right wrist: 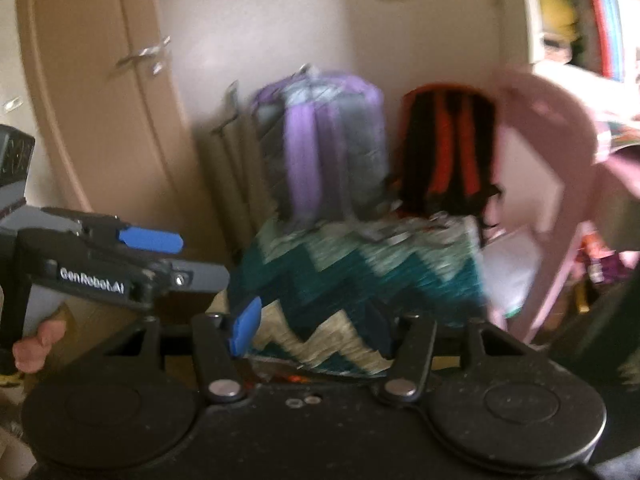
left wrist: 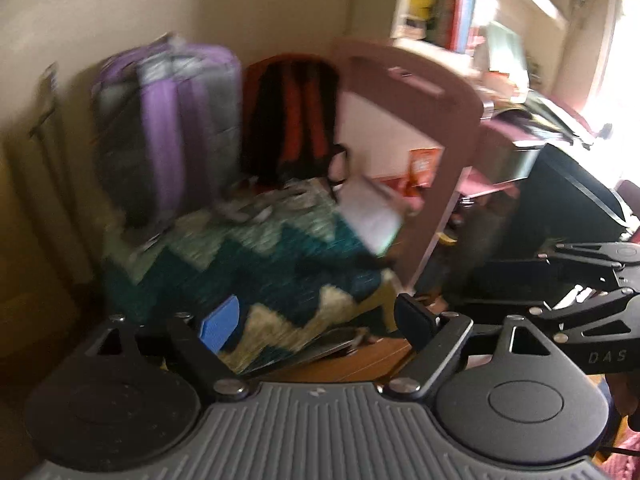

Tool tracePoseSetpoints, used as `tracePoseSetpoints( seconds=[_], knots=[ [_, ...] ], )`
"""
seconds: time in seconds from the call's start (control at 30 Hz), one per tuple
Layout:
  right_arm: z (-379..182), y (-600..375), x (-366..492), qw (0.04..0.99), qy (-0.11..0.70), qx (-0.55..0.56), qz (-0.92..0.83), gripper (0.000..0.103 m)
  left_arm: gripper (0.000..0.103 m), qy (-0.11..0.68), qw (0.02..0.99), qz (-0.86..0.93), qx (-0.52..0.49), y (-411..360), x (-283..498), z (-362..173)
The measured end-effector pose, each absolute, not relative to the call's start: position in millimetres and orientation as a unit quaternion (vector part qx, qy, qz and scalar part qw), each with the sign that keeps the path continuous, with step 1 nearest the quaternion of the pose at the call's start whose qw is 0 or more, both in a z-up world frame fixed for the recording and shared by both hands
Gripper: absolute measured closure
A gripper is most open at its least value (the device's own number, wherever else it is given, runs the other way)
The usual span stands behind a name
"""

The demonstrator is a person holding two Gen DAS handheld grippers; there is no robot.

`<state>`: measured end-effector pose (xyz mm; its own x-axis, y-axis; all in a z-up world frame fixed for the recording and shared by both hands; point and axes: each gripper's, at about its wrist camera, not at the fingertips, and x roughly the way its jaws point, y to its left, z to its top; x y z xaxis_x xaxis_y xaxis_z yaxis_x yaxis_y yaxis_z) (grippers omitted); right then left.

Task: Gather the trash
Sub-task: 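Swing both open tools back toward the trash pile under the chair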

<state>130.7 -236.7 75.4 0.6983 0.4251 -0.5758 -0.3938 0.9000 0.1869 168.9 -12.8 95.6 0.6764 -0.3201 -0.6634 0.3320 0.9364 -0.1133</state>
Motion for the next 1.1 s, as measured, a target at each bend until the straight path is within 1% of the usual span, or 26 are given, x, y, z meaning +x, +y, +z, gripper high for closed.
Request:
tracePoseSetpoints(
  seconds=[0.13, 0.17, 0.2, 0.33, 0.53, 0.7, 0.97, 1.1],
  knots=[
    [43, -197, 146, 0.904, 0.346, 0.019, 0.25, 0.045, 0.007, 0.372, 0.916, -0.147, -0.009, 40, 173, 62],
    [33, -186, 151, 0.9, 0.352, 0.016, 0.257, 0.045, 0.004, 0.376, 0.916, -0.136, -0.012, 53, 176, 52],
    [24, -177, 155, 0.895, 0.36, 0.011, 0.263, 0.044, 0.003, 0.378, 0.917, -0.127, -0.014, 66, 177, 44],
    [-18, -142, 172, 0.881, 0.383, -0.007, 0.276, 0.042, 0.002, 0.376, 0.923, -0.078, -0.014, 115, 186, 3],
    [-87, -102, 199, 0.865, 0.416, -0.018, 0.281, 0.039, 0.002, 0.412, 0.91, -0.023, -0.049, 189, 205, -68],
    [-149, -77, 218, 0.855, 0.435, -0.033, 0.281, 0.039, 0.002, 0.434, 0.899, 0.025, -0.06, 236, 220, -141],
    [-261, -41, 251, 0.817, 0.507, -0.07, 0.265, 0.039, 0.002, 0.478, 0.877, 0.055, -0.018, 251, 239, -251],
    [-320, -32, 268, 0.79, 0.548, -0.085, 0.262, 0.039, 0.002, 0.512, 0.857, 0.051, -0.035, 255, 245, -312]
  ],
)
